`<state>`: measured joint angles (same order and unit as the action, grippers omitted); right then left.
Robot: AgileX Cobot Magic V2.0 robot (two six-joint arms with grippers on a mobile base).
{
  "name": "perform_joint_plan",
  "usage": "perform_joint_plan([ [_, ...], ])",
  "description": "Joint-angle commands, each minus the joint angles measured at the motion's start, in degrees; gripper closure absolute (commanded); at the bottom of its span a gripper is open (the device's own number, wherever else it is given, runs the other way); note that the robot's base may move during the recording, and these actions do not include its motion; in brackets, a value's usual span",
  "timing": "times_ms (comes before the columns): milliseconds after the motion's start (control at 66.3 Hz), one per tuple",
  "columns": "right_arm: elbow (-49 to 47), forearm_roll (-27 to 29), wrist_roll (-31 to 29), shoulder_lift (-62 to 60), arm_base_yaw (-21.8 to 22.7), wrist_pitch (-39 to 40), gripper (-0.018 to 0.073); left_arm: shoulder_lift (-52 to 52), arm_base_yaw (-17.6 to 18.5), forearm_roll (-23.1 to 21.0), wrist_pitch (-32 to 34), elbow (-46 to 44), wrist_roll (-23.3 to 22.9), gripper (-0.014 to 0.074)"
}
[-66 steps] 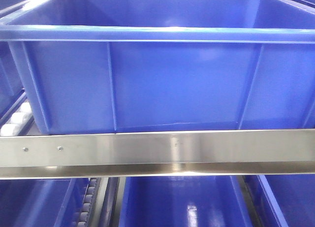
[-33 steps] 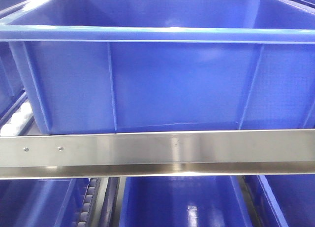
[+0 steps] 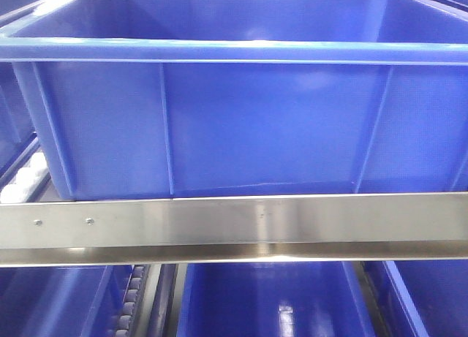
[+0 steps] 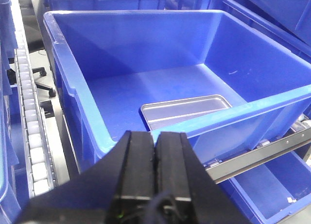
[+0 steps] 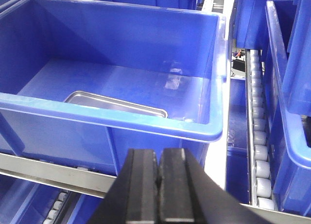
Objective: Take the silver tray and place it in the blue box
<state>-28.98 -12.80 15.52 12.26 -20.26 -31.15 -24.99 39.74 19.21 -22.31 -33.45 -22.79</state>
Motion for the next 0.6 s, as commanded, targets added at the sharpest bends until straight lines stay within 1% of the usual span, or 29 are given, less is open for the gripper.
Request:
perform_joint_plan([
  [0, -1.6, -1.2, -0.7, 0.6, 0.0, 5.3, 0.0502, -0.2, 0.3, 0.7, 4.8, -1.8, 0.0, 0.0691],
  [60, -1.6, -1.2, -0.7, 0.6, 0.0, 5.3, 0.0502, -0.2, 0.3, 0.4, 4.8, -1.6, 0.0, 0.0691],
  [121, -1.6, -1.2, -0.7, 0.6, 0.0, 5.3, 0.0502, 0.3, -1.0, -0.7, 4.6, -1.5, 0.3, 0.0691],
  [151, -1.6, -1.2, -0.7, 0.6, 0.0, 5.3, 0.0502, 0.9, -2.1, -1.9, 4.6, -1.5, 2.5, 0.0691],
  [196, -1.6, -1.2, -0.7, 0.6, 0.0, 5.3, 0.0502, 1.9, -4.3, -5.6, 5.0, -1.1, 8.6, 0.0691],
  [211, -1.6, -1.2, -0.7, 0.6, 0.0, 5.3, 0.0502, 2.4, -5.4, -7.6, 5.3, -0.6, 11.1, 0.0691],
  [256, -1.6, -1.2, -0.7, 0.6, 0.0, 5.3, 0.0502, 3.9, -8.3, -12.0, 6.0, 0.5, 16.3, 0.0691],
  [302, -1.6, -1.2, -0.7, 0.6, 0.0, 5.3, 0.0502, 5.6, -11.4, -15.2, 7.1, 2.1, 19.9, 0.0691],
  [362, -1.6, -1.2, -0.7, 0.6, 0.0, 5.3, 0.0502, 8.2, -15.6, -18.0, 8.7, 5.3, 22.8, 0.0691],
  [407, -1.6, -1.2, -0.7, 0.6, 0.0, 5.3, 0.0502, 10.6, -19.2, -18.9, 10.1, 8.2, 22.8, 0.0691],
  [482, -1.6, -1.2, -0.7, 0.6, 0.0, 5.3, 0.0502, 14.2, -24.0, -20.3, 11.4, 12.3, 22.8, 0.0691],
  [588, -1.6, -1.2, -0.7, 0.6, 0.0, 5.3, 0.0502, 18.9, -29.7, -21.6, 13.7, 18.6, 23.1, 0.0691],
])
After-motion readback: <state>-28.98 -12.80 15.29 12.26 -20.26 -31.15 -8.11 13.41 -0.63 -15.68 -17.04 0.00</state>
